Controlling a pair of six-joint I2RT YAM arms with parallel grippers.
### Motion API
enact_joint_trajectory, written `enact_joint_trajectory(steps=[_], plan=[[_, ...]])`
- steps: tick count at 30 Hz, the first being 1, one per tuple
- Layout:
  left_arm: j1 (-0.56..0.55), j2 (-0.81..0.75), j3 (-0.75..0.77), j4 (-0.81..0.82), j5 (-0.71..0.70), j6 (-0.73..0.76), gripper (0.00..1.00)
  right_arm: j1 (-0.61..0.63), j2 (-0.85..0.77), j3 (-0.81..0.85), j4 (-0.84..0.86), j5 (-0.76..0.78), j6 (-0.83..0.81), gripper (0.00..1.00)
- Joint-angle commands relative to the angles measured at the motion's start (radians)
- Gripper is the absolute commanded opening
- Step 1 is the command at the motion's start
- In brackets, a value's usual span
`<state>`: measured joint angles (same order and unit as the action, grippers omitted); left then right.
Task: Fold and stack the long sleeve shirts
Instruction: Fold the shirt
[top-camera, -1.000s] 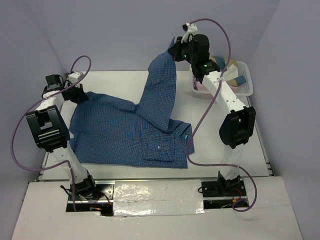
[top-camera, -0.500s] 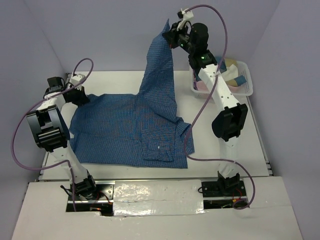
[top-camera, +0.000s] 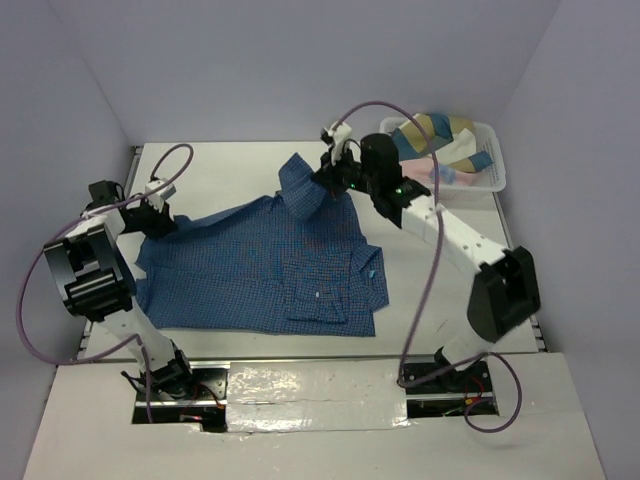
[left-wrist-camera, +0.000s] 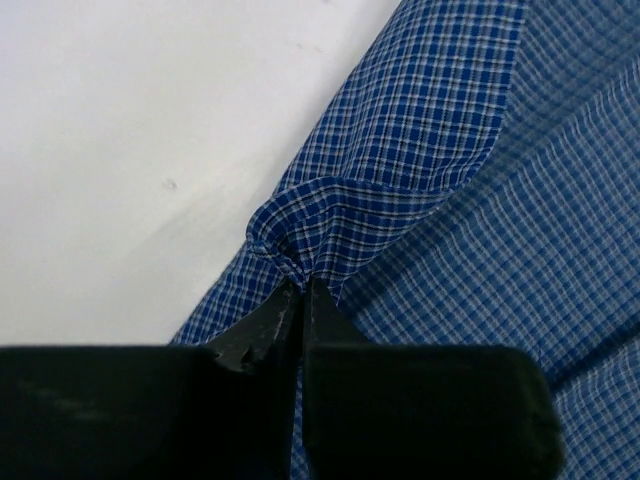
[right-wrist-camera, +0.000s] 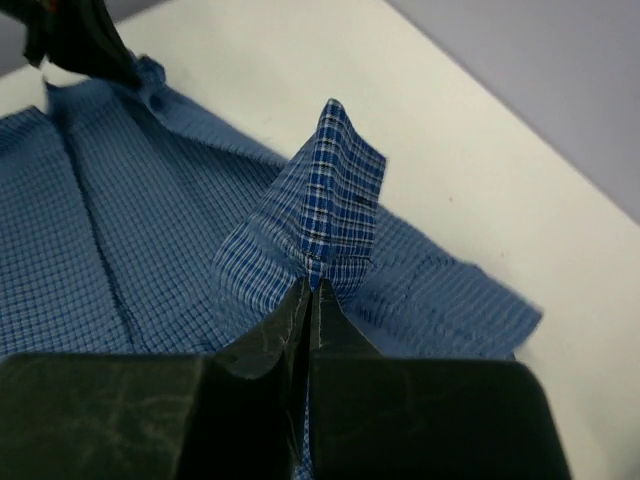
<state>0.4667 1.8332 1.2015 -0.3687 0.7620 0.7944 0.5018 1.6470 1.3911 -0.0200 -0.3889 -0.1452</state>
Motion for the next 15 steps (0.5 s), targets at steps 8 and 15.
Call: enact_joint_trajectory(steps=[8,15], plan=[[0.052,-0.215,-0.215,-0.185,-0.013,0.629,0.49,0.126,-0.328,-0.354,0.202,0.047,0.018,0.00],[0.050,-0.210,-0.091,-0.460,-0.006,0.735,0.83,0.124,-0.389,-0.469,0.275,0.036,0.065,0.00]])
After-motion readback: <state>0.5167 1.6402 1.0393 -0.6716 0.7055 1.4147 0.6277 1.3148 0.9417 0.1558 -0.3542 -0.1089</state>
